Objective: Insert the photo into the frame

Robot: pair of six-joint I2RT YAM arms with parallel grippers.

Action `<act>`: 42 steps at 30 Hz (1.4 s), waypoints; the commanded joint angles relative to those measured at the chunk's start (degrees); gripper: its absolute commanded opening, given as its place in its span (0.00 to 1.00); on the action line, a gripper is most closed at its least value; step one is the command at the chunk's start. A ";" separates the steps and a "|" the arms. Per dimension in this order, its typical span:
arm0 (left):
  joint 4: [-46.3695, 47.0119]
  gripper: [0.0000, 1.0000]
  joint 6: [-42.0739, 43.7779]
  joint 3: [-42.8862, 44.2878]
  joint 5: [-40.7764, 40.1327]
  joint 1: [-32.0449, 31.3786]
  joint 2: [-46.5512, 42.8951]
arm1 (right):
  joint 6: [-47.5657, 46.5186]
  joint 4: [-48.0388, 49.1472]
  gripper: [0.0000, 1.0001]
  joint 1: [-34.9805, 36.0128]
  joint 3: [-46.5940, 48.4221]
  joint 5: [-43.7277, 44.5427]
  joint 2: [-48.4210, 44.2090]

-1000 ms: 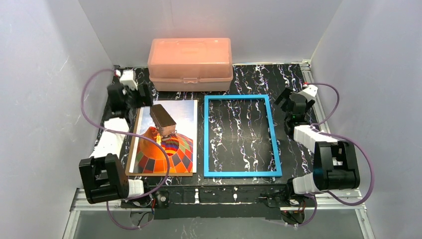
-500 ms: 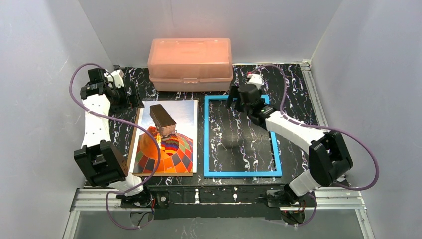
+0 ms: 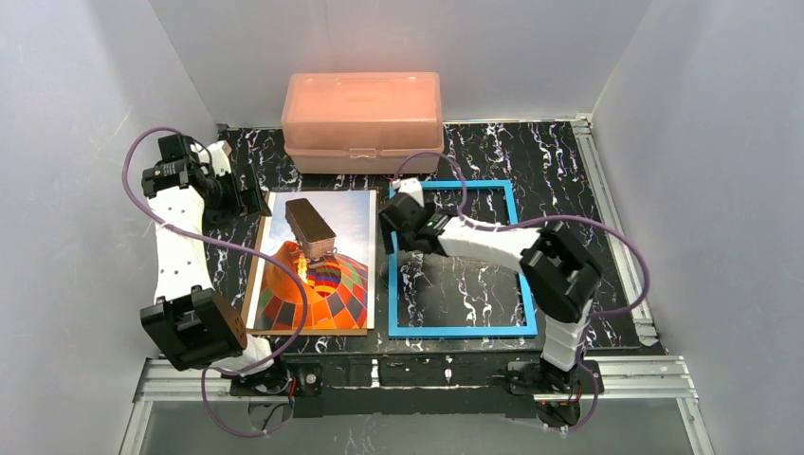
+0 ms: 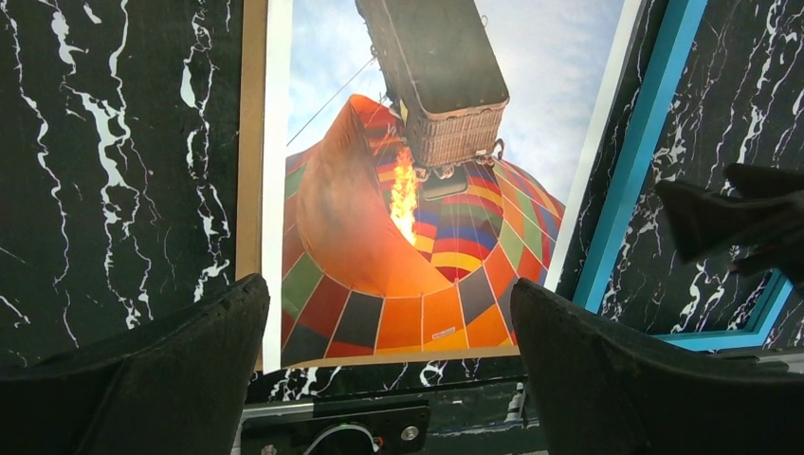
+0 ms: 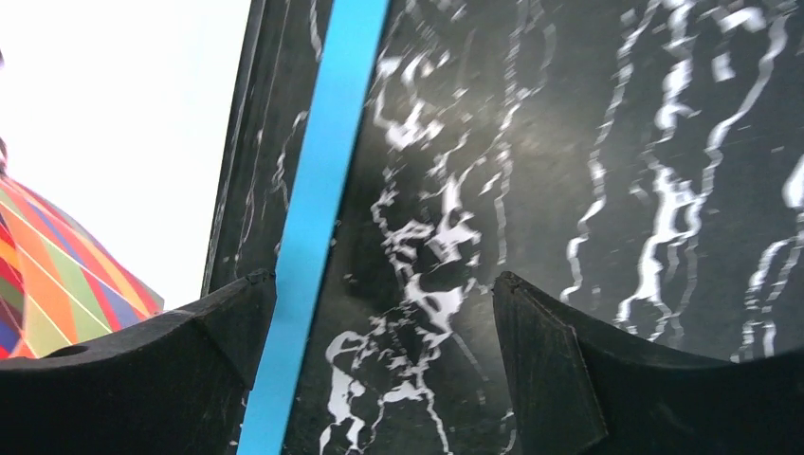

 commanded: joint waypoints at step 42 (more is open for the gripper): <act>-10.93 0.98 13.02 -1.52 3.07 0.18 -5.95 | 9.19 -13.72 0.10 7.30 16.21 -1.92 3.04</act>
